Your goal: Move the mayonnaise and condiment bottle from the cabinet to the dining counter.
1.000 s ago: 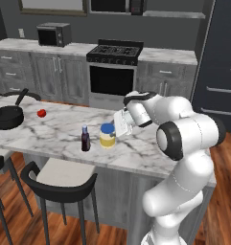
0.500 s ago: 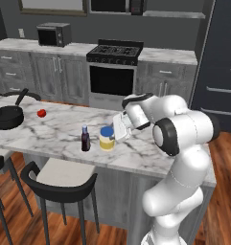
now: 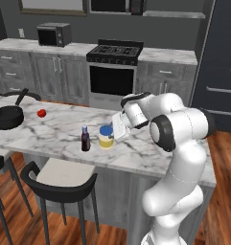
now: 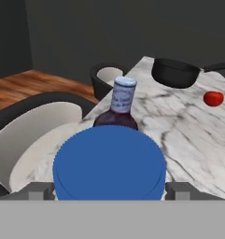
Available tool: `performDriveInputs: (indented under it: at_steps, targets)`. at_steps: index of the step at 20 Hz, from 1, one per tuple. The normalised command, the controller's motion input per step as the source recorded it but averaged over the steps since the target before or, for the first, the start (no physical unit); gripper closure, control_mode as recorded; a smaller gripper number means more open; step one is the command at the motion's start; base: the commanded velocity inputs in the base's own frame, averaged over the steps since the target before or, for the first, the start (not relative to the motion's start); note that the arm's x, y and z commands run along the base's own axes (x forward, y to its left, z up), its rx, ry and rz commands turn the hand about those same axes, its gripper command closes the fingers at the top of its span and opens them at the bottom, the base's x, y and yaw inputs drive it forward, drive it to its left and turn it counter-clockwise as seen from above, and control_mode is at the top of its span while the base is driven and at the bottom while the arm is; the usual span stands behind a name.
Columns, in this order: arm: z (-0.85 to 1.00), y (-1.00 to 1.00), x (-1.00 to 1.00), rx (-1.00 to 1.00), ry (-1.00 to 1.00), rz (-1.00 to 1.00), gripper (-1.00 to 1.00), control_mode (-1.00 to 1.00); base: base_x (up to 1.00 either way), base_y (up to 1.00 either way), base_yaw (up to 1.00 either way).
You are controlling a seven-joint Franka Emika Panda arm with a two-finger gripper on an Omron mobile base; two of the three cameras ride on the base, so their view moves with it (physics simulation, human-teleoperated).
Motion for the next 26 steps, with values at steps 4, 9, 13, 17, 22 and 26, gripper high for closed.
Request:
performDriveInputs:
  at_steps: [4,9,13,17,22,26]
  targets:
    - [-0.03,0.00,0.29,0.00,0.00,0.01,1.00,-1.00,0.00,0.00,0.00]
    - [-0.08,0.01,0.26,0.00,0.00,0.02,1.00,-1.00,0.00,0.00,0.00]
    - [-0.30,0.05,0.11,0.00,0.00,0.03,1.00,-1.00,0.00,0.00,0.00]
    - [-0.25,0.03,0.10,0.00,0.00,0.03,1.00,-1.00,0.00,0.00,0.00]
    - [-0.19,0.04,0.07,0.00,0.00,0.02,1.00,-1.00,0.00,0.00,0.00]
    - [-0.28,0.11,0.00,-0.01,0.00,0.02,-1.00,-1.00,0.00,0.00,0.00]
